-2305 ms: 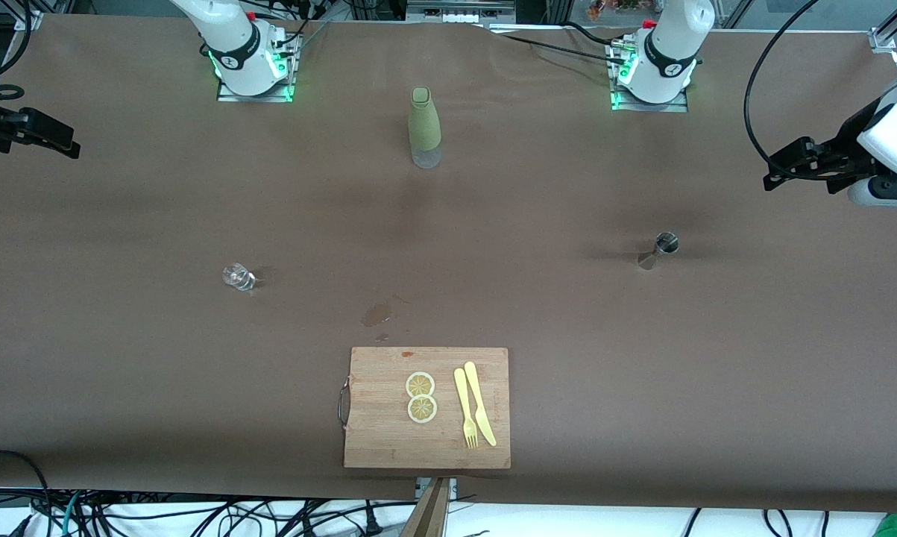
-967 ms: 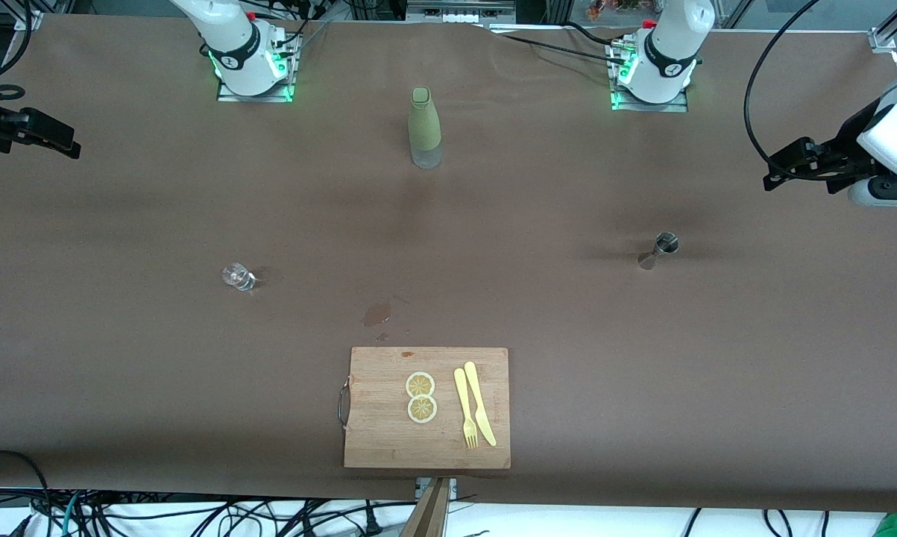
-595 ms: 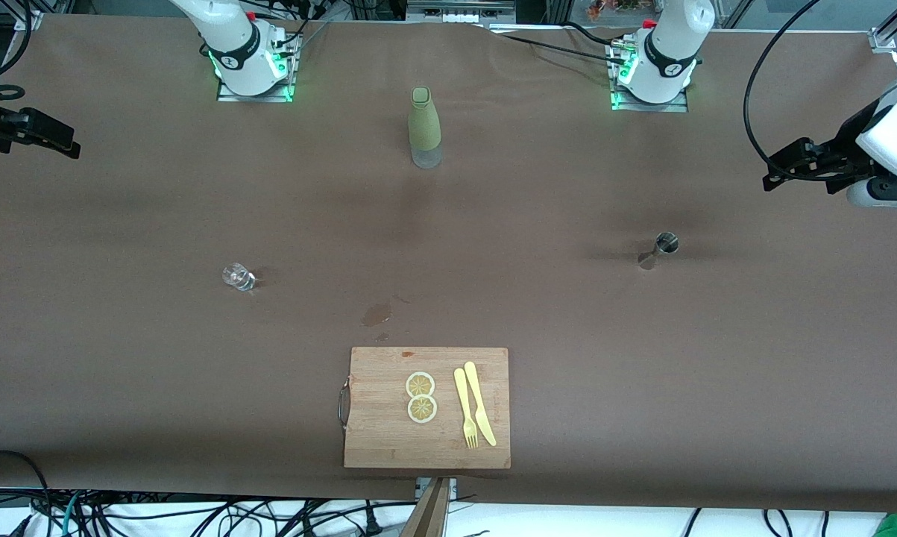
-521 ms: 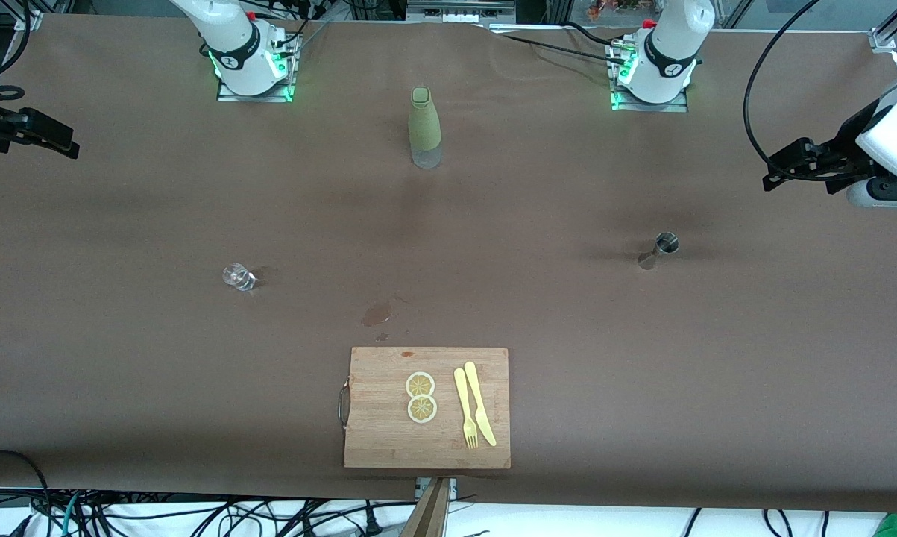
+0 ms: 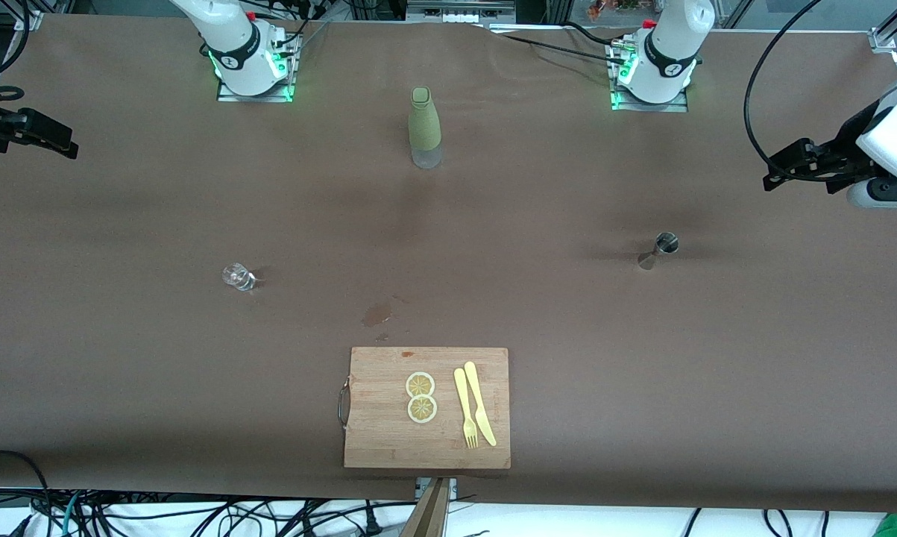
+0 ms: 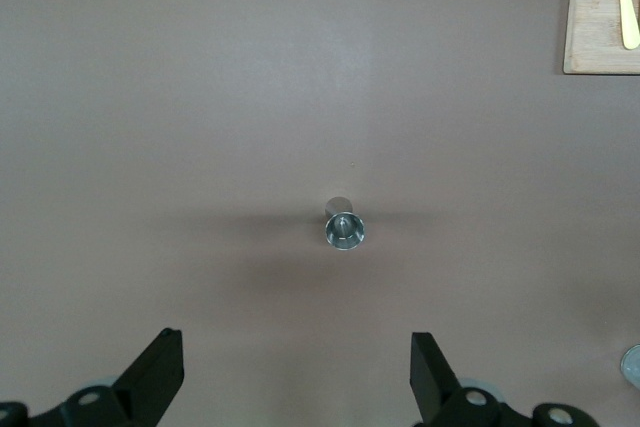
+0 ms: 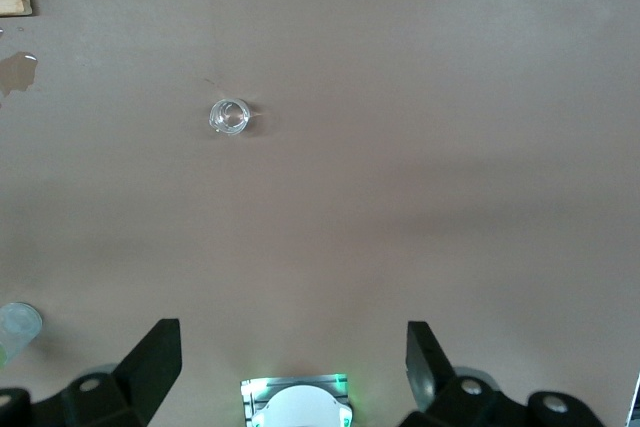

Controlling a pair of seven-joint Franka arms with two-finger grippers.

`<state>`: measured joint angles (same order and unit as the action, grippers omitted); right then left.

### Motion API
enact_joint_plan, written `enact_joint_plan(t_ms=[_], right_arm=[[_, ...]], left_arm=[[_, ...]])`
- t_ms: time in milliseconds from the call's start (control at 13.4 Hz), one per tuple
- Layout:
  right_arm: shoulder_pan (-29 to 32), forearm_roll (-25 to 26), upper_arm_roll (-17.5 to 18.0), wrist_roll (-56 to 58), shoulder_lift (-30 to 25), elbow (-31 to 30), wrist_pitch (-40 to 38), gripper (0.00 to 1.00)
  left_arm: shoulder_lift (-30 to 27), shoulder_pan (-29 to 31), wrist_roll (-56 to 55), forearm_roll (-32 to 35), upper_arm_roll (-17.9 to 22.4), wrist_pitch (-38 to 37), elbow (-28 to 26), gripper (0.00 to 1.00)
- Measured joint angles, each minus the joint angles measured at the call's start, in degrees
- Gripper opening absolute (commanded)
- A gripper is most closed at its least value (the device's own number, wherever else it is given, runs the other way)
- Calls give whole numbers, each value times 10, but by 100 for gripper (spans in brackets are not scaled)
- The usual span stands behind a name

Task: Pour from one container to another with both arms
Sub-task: 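Reach the right gripper to the glass cup while the left gripper reaches the jigger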

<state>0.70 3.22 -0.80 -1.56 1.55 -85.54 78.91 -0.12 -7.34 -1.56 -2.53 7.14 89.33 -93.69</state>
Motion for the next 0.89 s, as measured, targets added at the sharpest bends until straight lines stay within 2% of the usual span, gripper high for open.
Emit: enact_joint_plan(t_ms=[297,744,892], right_arm=[[0,0,0,0,0,0,1,100],[0,0,0,0,1,0,2,100],[0,0,0,0,1,0,3,100]], left_arm=[[16,16,12,19,2,11,-10,100],[80,97,210,11,4,67,-24,100],[102,112,266,-16,3,76,-24,100]])
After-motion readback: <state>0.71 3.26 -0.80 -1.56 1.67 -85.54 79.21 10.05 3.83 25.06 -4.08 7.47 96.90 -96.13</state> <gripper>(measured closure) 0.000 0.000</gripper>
